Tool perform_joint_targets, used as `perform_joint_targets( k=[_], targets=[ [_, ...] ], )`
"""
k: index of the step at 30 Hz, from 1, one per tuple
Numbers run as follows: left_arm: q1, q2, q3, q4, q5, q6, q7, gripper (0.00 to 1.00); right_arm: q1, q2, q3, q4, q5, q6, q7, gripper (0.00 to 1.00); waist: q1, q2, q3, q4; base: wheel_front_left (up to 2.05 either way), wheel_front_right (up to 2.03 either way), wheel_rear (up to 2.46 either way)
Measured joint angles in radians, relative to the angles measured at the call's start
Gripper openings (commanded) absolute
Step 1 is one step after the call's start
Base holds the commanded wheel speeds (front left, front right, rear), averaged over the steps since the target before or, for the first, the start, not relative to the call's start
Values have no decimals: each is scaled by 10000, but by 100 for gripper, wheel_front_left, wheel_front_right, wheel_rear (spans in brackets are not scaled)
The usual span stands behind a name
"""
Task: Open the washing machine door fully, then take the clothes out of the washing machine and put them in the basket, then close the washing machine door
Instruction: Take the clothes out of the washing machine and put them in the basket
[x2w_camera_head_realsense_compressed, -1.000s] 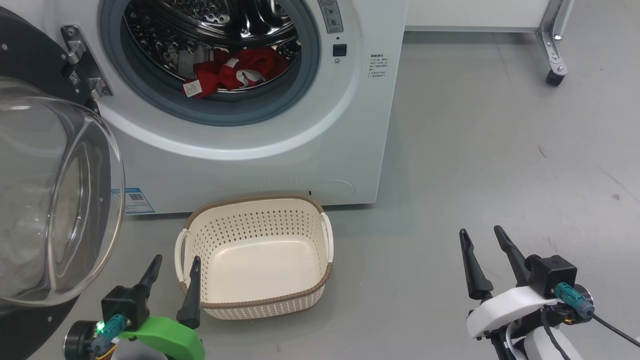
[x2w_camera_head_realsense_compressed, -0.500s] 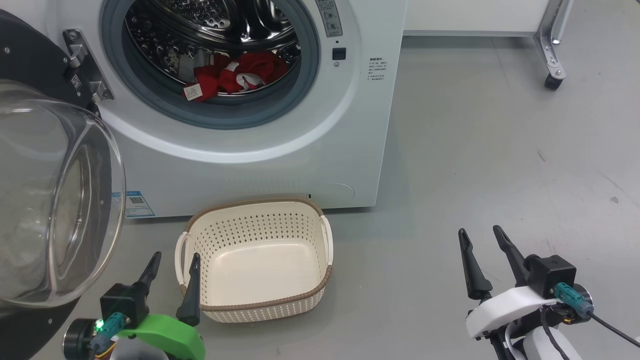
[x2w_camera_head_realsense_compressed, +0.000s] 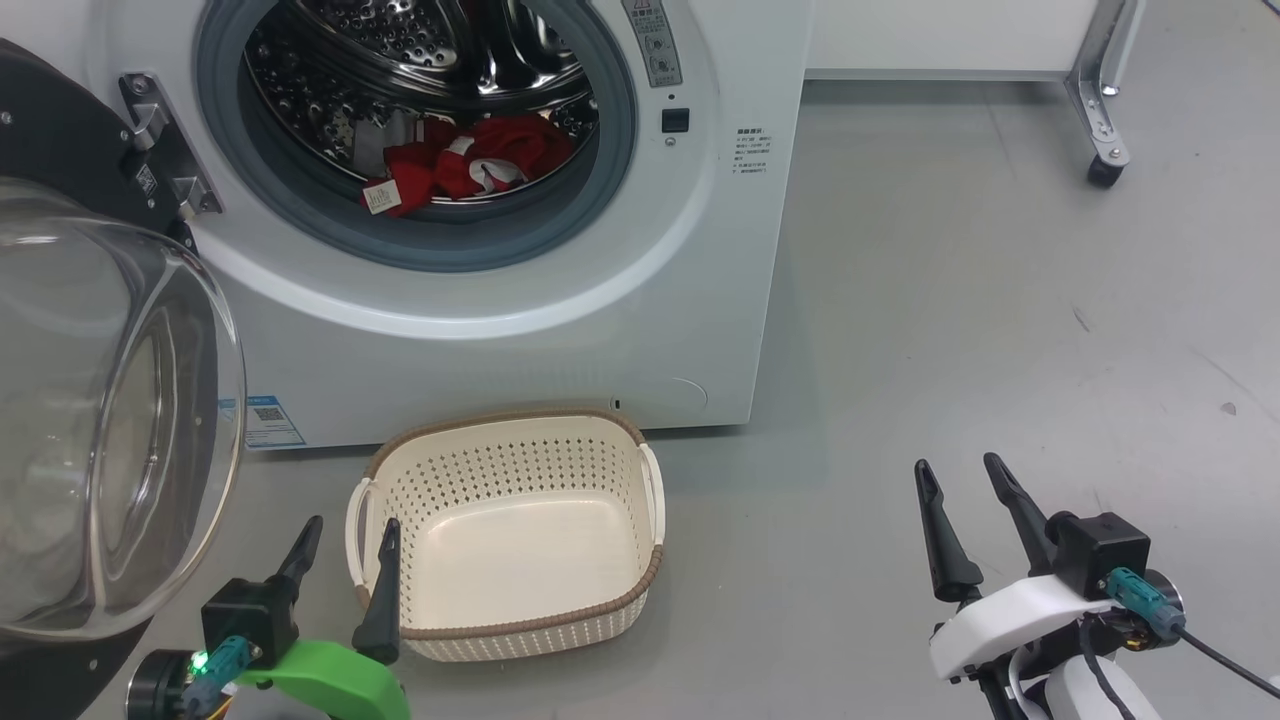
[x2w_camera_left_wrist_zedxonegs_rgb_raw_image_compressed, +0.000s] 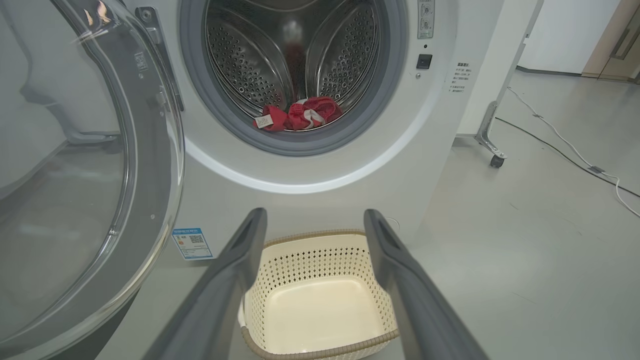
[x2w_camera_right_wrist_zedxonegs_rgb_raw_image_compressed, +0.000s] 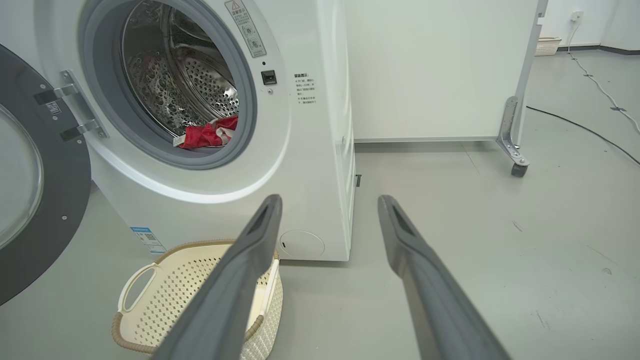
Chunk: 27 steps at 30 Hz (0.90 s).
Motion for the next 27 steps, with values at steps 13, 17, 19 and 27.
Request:
perform_joint_targets(
  k=[13, 17, 19, 27],
  targets=[
    [2, -4, -46, -13, 0, 86, 176, 100, 92, 2, 40, 0, 2, 0, 0, 100, 0, 0, 4, 1, 105, -105, 0],
    [2, -4, -50, -23, 0, 88, 176, 100, 131, 2, 63, 2, 2, 0, 0, 100, 0, 0, -2, 2, 91, -91, 0],
    [3, -4, -48, -31, 0, 90, 178, 100, 131, 2, 82, 2, 4, 0, 0, 100, 0, 0, -6, 0, 79, -79, 0],
    [10, -12, -25, -90, 0, 173, 178, 100, 135, 2, 104, 4, 8, 2, 0, 100, 0, 0, 0, -7, 62, -62, 0]
  ],
)
